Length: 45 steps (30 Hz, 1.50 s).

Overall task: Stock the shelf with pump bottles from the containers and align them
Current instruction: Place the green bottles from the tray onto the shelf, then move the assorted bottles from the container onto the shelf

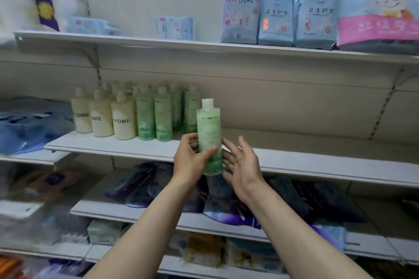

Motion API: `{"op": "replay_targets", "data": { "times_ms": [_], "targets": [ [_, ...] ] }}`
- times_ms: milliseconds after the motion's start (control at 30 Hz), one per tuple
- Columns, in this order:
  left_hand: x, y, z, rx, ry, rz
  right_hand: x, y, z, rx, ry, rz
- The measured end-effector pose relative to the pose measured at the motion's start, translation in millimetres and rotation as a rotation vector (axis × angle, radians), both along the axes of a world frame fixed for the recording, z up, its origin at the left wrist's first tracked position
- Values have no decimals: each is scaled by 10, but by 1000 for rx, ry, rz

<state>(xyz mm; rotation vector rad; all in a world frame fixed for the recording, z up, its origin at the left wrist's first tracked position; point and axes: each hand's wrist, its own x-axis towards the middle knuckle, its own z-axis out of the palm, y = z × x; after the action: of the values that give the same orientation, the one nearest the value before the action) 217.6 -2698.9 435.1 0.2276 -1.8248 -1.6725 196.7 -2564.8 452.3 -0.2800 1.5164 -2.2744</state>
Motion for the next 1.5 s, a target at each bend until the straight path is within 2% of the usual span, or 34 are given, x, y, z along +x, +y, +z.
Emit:
{"op": "replay_targets", "data": {
  "times_ms": [167, 467, 967, 1233, 1500],
  "targets": [
    [-281, -417, 31, -81, -15, 2, -263, -401, 13, -15, 44, 13],
    [-650, -959, -72, -194, -74, -10, -695, -937, -60, -27, 10, 22],
    [-953, -1225, -35, -270, -163, 119, -1077, -1448, -130, 46, -33, -9],
    [-845, -992, -15, -170, -207, 266, -924, -1293, -59, 128, 50, 26],
    [-619, -27, 117, -76, -25, 321, -785, -343, 14, 145, 96, -92]
  ]
}}
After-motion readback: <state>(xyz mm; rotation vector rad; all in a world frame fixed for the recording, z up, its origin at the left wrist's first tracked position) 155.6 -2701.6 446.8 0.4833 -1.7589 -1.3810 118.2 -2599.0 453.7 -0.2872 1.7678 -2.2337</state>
